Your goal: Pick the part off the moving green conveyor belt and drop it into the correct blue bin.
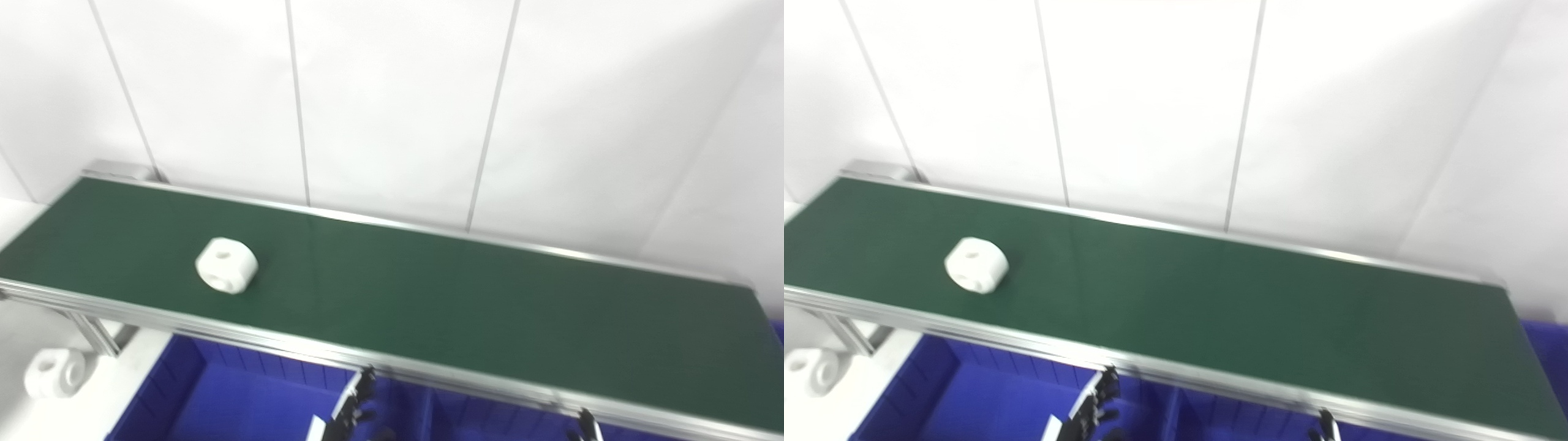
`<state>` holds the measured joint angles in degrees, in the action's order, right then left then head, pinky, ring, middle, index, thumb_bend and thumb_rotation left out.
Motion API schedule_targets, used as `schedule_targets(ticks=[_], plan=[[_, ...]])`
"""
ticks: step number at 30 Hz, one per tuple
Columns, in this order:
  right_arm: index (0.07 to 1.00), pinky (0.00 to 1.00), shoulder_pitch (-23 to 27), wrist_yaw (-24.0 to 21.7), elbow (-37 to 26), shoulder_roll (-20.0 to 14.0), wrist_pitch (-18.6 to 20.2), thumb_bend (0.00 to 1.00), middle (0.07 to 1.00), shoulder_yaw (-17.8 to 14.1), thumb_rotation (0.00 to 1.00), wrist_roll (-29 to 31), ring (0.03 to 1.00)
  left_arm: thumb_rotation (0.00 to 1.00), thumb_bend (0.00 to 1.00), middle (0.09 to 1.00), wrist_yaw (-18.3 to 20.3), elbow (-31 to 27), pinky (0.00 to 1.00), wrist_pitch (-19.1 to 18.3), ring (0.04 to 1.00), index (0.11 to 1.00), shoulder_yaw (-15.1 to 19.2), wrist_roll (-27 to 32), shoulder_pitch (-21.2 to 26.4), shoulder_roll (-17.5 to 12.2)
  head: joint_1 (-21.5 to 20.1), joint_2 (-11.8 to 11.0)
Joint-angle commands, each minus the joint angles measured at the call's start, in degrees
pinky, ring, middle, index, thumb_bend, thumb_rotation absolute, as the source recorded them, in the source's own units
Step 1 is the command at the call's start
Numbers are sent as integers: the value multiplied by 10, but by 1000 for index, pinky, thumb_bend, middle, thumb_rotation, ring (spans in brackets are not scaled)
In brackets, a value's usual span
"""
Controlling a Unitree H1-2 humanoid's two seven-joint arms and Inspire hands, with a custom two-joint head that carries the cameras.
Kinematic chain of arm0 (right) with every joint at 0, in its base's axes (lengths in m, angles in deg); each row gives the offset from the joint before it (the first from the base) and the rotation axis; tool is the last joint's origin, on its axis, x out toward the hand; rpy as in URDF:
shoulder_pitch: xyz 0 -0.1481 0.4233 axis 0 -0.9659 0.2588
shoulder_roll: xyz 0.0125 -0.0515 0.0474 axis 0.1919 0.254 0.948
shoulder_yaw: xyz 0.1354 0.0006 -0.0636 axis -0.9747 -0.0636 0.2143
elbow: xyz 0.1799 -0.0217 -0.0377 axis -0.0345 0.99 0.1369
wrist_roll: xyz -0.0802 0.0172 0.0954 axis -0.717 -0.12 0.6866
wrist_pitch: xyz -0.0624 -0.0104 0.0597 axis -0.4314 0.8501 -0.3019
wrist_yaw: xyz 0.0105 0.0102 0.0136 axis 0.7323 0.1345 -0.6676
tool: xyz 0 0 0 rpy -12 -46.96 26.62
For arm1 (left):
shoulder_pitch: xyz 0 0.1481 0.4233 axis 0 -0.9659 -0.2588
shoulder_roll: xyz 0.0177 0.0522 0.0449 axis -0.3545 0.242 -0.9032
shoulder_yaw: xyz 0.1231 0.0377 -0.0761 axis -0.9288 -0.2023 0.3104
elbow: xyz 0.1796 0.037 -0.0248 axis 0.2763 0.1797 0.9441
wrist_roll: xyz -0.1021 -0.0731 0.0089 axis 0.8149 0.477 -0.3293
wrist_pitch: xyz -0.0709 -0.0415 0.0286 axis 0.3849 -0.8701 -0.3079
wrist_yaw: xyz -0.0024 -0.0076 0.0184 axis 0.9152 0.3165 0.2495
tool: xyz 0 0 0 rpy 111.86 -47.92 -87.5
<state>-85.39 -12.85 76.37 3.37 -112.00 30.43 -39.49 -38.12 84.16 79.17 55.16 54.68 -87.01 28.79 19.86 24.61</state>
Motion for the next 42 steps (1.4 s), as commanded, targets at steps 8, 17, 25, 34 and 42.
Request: schedule_targets(ticks=[8, 17, 25, 34, 42], plan=[[1000, 1000, 26, -28, 18, -10, -33, 756, 1000, -4, 1000, 26, 999, 759, 800, 892, -21, 13, 757, 23, 870, 878, -18, 8, 22, 0, 37, -4], [1000, 1000, 32, -34, 18, -8, -33, 730, 1000, -2, 1000, 25, 1000, 633, 897, 875, -56, -129, 736, 23, 847, 852, -52, -51, -5, -19, 43, 15], [1000, 1000, 33, -43, 14, -1, -33, 714, 1000, -2, 1000, 28, 1000, 435, 998, 781, 12, -338, 675, -38, 771, 738, 0, -169, 2, -80, 40, 23], [1000, 1000, 35, -34, 14, 9, -33, 741, 1000, -1, 1000, 17, 1000, 402, 939, 868, 203, -422, 788, -179, 861, 812, 69, -266, 121, -198, 30, 27], [1000, 989, 29, -30, -5, 14, -32, 698, 1000, 5, 1000, -3, 994, 348, 997, 856, 310, -340, 799, -212, 840, 812, 66, -331, 264, -304, 22, 32]])
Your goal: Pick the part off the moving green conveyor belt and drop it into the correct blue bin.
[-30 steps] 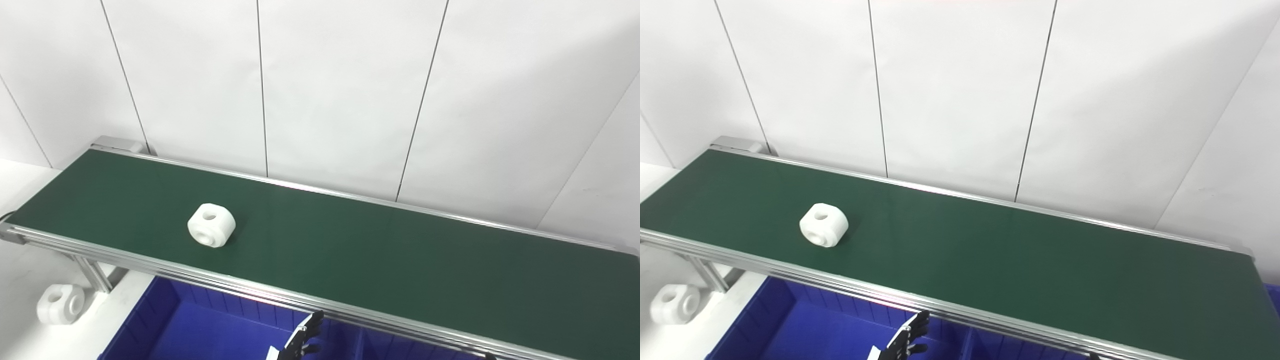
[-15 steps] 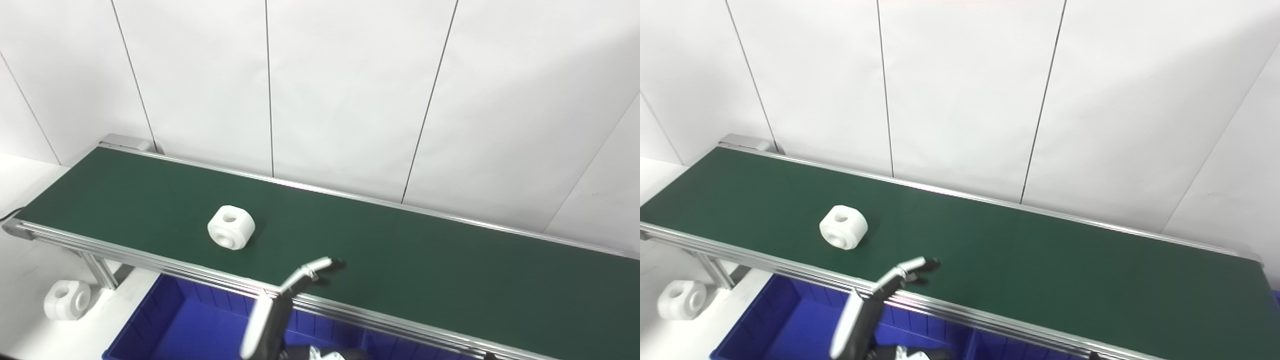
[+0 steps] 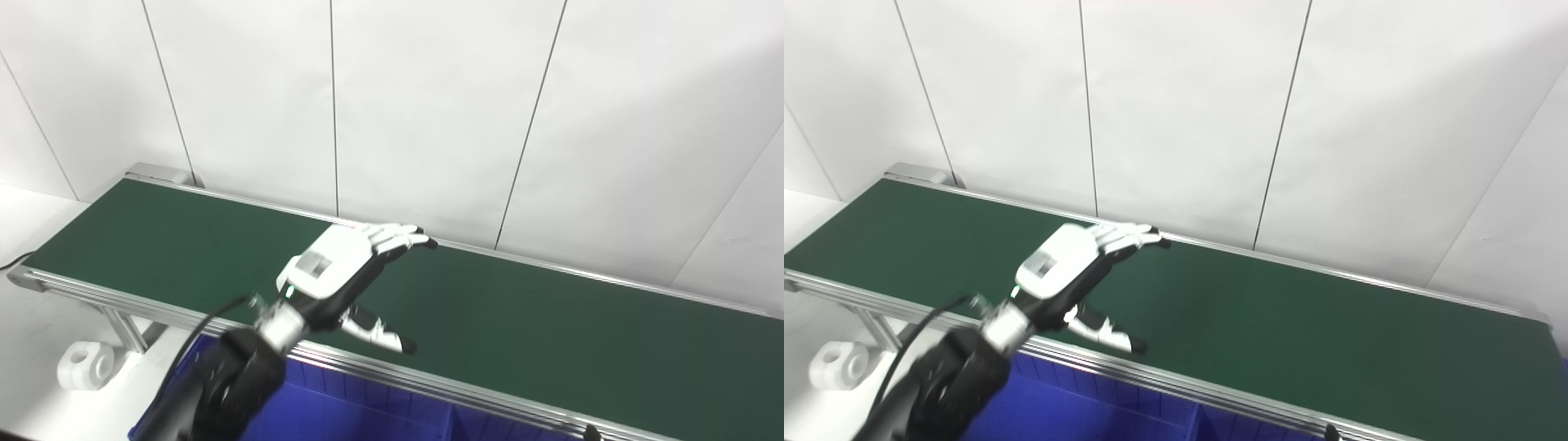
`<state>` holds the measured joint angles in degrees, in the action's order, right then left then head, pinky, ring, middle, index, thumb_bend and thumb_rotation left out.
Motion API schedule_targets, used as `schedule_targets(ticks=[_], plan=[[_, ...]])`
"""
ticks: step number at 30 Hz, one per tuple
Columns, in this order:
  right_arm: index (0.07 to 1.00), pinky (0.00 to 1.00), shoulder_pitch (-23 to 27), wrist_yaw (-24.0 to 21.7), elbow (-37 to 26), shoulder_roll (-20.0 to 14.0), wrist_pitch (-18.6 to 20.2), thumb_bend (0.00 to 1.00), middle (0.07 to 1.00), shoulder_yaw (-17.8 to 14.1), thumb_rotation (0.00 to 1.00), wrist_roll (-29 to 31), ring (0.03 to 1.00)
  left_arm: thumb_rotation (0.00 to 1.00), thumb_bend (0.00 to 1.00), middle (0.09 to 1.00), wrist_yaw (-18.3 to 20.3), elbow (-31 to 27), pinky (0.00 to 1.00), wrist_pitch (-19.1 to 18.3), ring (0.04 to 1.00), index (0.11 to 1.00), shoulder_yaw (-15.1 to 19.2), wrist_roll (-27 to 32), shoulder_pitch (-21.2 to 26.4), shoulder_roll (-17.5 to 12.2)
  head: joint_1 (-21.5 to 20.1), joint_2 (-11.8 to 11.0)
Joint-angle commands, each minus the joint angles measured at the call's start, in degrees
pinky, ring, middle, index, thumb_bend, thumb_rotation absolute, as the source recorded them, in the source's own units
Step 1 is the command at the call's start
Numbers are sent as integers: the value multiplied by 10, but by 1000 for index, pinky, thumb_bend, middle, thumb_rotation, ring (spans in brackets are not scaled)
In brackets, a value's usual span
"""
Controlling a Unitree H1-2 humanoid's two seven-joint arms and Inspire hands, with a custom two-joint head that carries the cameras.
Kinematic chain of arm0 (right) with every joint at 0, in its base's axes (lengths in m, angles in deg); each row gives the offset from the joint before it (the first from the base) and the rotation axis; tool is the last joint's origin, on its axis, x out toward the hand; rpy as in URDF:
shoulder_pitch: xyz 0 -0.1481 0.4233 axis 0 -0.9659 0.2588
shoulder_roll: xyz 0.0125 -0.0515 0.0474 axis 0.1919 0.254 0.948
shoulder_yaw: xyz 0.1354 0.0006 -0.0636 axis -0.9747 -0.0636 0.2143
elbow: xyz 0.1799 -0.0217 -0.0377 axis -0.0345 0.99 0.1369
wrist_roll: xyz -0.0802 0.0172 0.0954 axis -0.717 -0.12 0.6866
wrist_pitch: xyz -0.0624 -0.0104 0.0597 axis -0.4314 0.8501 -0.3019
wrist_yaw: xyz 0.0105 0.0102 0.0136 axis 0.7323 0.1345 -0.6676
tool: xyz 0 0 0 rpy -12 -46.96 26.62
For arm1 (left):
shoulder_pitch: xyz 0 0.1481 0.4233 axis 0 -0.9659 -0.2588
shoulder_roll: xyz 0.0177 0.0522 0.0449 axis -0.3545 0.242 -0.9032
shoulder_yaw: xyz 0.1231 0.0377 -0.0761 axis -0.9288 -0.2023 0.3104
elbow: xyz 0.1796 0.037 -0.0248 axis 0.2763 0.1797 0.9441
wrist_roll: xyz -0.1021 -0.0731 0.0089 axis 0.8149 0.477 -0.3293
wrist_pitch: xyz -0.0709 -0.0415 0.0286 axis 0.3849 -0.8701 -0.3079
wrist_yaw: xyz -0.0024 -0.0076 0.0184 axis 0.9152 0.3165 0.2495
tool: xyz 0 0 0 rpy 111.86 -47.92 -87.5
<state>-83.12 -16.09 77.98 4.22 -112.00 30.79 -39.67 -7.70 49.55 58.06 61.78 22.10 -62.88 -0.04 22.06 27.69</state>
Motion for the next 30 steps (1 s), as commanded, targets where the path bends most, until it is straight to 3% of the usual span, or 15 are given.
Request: schedule_targets(ticks=[1, 8, 18, 30], plan=[[1000, 984, 6, 1, -22, 6, -31, 697, 1000, 2, 1000, -1, 994, 347, 1000, 851, 9, 18, 786, 0, 831, 813, -2, -5, 31, -22, 0, 1], [1000, 991, 6, -7, -27, 6, -32, 718, 1000, 5, 1000, 5, 992, 334, 1000, 855, 41, 144, 783, 10, 836, 819, -31, 7, 108, -65, -6, 7], [1000, 1000, 3, -10, -31, 5, -30, 753, 1000, 9, 1000, 7, 991, 322, 1000, 849, 60, 266, 777, 4, 833, 828, -63, 20, 150, -88, -14, 13], [1000, 996, -6, -11, -43, 5, -30, 762, 1000, 11, 1000, 0, 980, 360, 1000, 836, 55, 327, 762, 6, 835, 823, -92, 3, 171, -118, -21, 22]])
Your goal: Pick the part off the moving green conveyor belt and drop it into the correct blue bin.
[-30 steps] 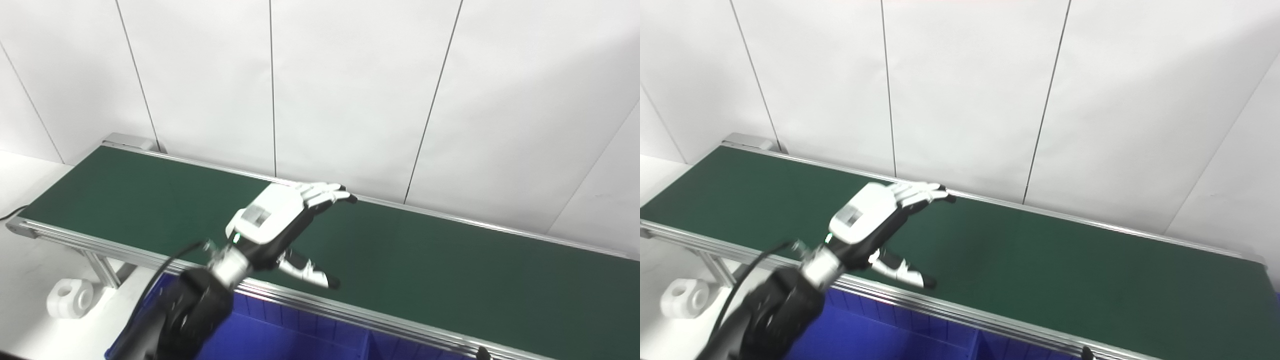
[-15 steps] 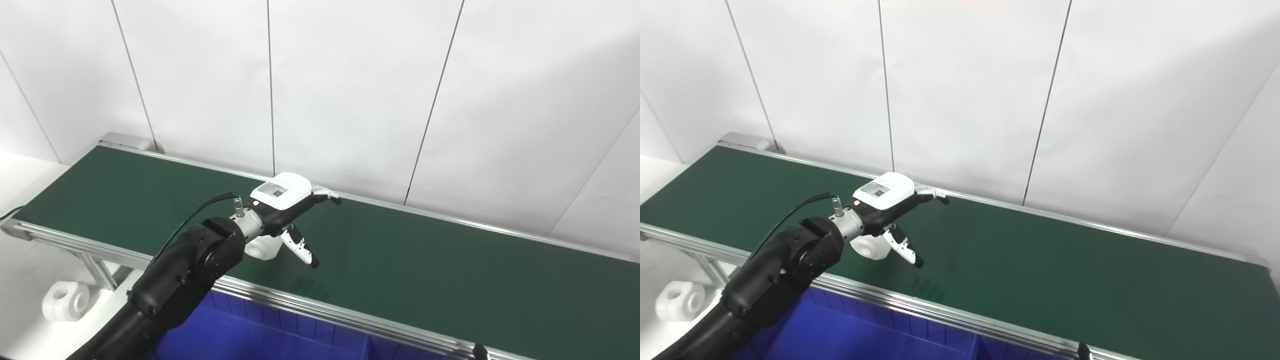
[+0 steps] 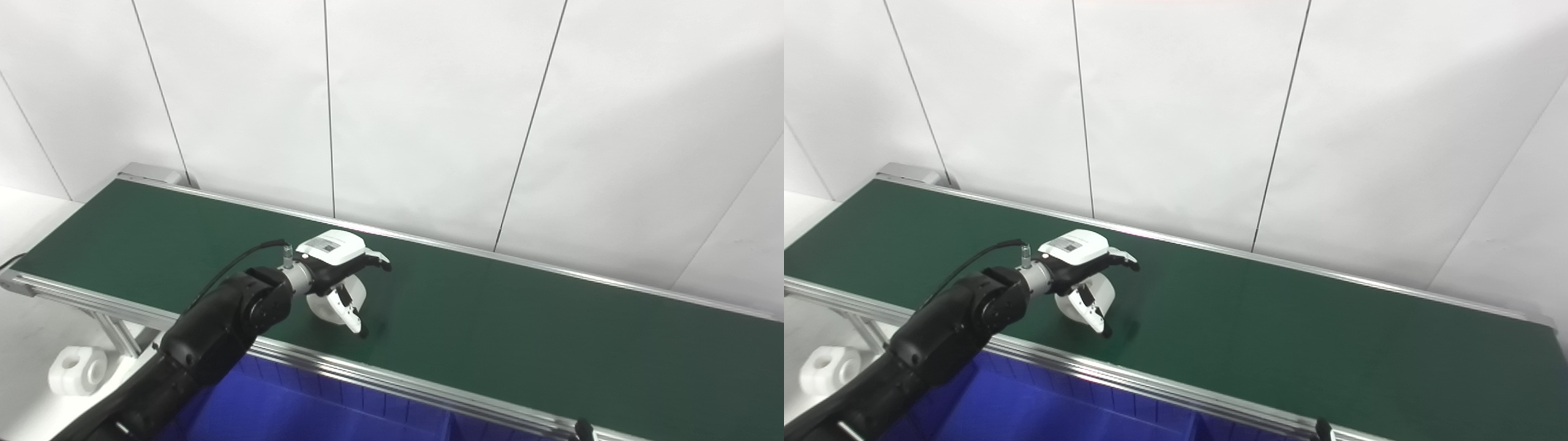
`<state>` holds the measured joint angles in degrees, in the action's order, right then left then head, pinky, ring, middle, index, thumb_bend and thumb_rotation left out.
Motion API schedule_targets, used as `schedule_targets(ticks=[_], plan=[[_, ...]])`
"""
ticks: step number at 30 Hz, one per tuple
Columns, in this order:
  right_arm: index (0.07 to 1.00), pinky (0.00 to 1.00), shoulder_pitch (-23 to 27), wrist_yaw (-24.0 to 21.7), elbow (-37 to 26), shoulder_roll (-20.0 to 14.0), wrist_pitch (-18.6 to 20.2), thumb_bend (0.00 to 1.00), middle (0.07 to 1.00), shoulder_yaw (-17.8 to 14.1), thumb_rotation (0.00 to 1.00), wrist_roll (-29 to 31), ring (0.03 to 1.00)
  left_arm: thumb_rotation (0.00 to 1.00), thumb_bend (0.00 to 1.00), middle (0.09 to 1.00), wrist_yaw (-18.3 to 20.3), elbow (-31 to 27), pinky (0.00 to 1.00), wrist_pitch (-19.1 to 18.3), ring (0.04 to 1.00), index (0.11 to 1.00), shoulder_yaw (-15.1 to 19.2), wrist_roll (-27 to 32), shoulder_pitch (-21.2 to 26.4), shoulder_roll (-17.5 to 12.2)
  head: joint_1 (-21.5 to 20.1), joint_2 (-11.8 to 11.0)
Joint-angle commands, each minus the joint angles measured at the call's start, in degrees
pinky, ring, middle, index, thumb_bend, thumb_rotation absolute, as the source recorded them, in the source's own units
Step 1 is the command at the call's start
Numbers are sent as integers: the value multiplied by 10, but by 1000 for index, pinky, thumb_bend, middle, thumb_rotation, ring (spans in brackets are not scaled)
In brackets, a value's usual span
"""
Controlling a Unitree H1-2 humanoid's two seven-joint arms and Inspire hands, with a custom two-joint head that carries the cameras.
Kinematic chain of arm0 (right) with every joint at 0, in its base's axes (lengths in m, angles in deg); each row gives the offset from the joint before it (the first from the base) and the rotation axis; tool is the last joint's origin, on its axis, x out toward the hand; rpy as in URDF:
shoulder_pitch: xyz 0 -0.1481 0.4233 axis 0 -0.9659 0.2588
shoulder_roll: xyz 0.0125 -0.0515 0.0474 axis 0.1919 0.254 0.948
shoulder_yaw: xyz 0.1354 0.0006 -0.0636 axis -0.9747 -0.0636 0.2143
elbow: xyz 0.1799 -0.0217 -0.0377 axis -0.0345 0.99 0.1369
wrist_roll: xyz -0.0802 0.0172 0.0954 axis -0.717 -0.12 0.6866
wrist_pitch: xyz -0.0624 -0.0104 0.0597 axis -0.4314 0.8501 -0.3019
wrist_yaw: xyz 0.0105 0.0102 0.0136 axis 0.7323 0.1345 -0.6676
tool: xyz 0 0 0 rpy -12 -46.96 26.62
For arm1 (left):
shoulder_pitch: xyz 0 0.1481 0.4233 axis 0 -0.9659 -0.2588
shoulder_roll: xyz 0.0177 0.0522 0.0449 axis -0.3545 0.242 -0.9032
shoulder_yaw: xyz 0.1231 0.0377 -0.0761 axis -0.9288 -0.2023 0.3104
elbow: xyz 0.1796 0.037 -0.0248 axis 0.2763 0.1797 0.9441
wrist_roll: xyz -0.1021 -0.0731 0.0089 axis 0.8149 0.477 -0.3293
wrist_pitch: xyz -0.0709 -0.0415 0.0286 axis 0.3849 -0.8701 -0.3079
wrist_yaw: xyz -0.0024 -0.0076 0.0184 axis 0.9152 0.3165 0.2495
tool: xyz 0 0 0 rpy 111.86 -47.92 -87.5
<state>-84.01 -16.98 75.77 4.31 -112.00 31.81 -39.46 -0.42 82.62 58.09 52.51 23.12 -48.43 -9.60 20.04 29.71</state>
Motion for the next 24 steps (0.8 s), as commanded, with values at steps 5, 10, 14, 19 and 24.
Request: schedule_targets(ticks=[5, 10, 14, 19, 24], plan=[[1000, 993, 1, -1, -23, 3, -30, 764, 1000, 1, 1000, -6, 973, 334, 1000, 846, -50, 17, 776, 3, 841, 827, -5, -22, 28, -23, -4, 2], [1000, 988, -1, -2, -25, 4, -28, 777, 1000, 2, 1000, -9, 969, 277, 989, 858, -97, 34, 786, -26, 852, 845, -18, -74, 27, -11, -9, 4], [1000, 972, -3, -5, -31, 6, -27, 805, 998, 4, 1000, -7, 960, 272, 983, 853, -121, 62, 782, -39, 848, 844, -39, -103, 32, -2, -11, 6], [1000, 962, -5, -12, -40, 5, -24, 801, 994, 6, 1000, -5, 958, 267, 989, 799, -120, 91, 723, -63, 802, 803, -56, -97, 34, 28, -19, 10], [1000, 951, -13, -13, -53, 7, -13, 805, 984, 7, 1000, -5, 946, 188, 790, 652, -171, 137, 610, -52, 636, 650, -65, -77, 28, 67, -22, 13]])
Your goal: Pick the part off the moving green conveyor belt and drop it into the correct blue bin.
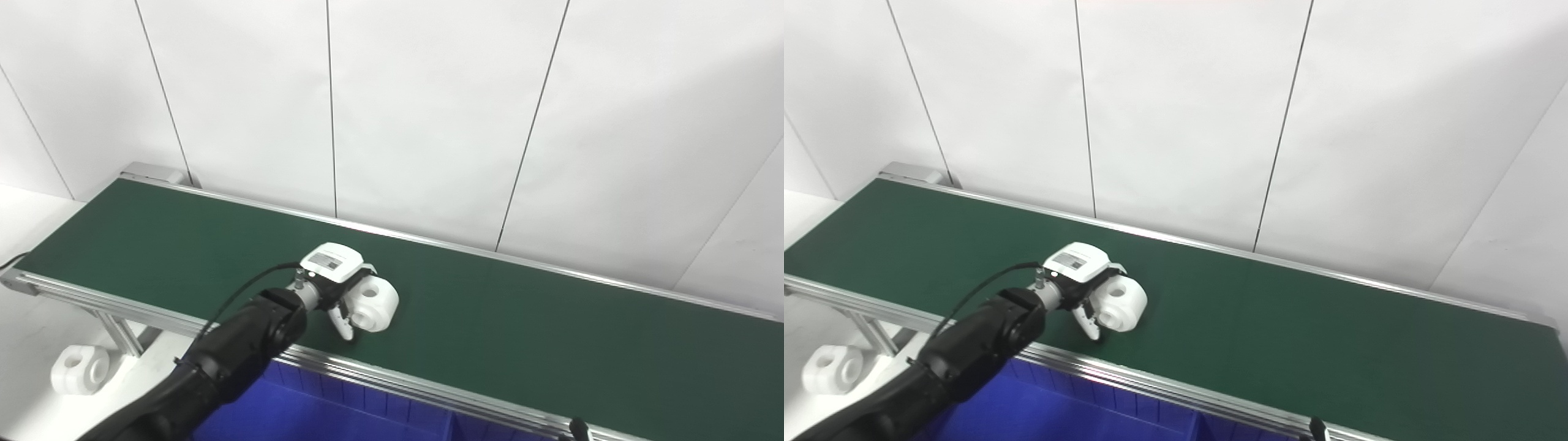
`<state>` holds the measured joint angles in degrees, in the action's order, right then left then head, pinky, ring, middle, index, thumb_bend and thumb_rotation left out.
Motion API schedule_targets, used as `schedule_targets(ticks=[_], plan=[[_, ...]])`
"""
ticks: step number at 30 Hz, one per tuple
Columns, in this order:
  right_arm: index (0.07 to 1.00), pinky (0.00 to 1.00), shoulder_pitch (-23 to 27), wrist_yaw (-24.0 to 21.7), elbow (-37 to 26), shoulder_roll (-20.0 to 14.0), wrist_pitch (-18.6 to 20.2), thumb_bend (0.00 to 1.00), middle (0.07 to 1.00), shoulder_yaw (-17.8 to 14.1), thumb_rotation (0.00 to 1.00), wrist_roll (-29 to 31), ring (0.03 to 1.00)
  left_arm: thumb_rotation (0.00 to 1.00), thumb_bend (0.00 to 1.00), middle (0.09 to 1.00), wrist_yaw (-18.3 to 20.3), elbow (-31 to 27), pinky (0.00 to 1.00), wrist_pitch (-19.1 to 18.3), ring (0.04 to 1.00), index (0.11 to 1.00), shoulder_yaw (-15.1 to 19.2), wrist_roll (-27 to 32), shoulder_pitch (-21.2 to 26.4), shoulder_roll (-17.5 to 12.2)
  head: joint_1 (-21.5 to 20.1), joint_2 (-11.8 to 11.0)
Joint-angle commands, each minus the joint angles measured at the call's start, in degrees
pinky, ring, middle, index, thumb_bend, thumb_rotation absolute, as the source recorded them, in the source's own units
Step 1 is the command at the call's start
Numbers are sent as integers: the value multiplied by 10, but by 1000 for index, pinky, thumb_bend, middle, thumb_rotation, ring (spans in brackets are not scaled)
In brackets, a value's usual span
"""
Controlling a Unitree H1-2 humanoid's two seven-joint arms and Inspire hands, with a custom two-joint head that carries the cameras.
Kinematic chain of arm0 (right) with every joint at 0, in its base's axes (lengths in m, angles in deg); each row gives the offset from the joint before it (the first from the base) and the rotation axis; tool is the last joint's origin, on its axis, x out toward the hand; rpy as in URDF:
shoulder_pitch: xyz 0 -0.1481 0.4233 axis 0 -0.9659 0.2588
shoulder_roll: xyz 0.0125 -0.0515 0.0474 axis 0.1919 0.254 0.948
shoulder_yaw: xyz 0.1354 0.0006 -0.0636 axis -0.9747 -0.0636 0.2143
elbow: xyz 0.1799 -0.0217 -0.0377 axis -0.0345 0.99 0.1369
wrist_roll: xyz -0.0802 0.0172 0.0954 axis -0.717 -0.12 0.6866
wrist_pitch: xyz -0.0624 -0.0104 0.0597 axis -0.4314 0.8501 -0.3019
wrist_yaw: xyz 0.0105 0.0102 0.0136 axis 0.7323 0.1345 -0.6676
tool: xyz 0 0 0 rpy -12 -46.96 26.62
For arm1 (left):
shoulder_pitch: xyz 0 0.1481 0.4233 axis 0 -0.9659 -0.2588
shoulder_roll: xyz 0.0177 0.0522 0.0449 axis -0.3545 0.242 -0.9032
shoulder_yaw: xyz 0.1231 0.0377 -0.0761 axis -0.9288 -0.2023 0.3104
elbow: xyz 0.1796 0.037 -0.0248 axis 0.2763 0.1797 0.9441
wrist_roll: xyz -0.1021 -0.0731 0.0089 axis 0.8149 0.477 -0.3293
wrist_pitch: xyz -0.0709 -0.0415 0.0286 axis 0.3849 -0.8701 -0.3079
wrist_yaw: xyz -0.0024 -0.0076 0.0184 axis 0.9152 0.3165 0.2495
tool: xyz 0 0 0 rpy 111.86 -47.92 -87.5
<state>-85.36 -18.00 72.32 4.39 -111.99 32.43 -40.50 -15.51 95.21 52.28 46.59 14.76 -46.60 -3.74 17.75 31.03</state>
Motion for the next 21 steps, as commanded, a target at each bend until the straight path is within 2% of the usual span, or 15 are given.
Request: schedule_targets(ticks=[1, 2, 5, 7, 10, 13, 18, 21], plan=[[1000, 948, 0, -3, -20, 7, -12, 808, 983, 1, 1000, 5, 944, 159, 715, 628, -34, 24, 594, 14, 610, 606, -8, 14, 9, 16, -2, 1], [1000, 943, -1, -3, -21, 7, -11, 813, 981, 1, 1000, 5, 941, 102, 580, 598, -45, 33, 571, 19, 576, 531, -10, 19, 8, 20, -2, 1], [1000, 935, -2, -3, -26, 10, -11, 812, 972, 2, 994, 4, 933, 82, 523, 598, -56, 56, 563, 24, 568, 499, -15, 45, 7, 43, -8, 3], [998, 922, -3, -2, -28, 12, -11, 814, 960, 2, 992, 2, 925, 82, 512, 601, -60, 65, 565, 26, 580, 494, -14, 65, 5, 53, -9, 4], [996, 915, -3, -2, -31, 13, -12, 804, 961, 3, 989, 1, 923, 79, 512, 584, -90, 86, 542, 50, 563, 492, -11, 98, 4, 69, -12, 5], [991, 902, -3, -2, -30, 15, -15, 799, 956, 3, 981, 2, 915, 80, 513, 592, -104, 88, 519, 53, 568, 492, -15, 112, 5, 75, -13, 6], [985, 894, -4, -2, -36, 18, -8, 809, 949, 3, 968, 1, 906, 77, 516, 572, -115, 79, 485, 62, 539, 491, -23, 117, 12, 65, -13, 7], [981, 884, -4, -1, -38, 18, -6, 808, 944, 3, 963, -1, 899, 77, 513, 560, -110, 48, 489, 67, 530, 491, -26, 114, 11, 47, -11, 11]])
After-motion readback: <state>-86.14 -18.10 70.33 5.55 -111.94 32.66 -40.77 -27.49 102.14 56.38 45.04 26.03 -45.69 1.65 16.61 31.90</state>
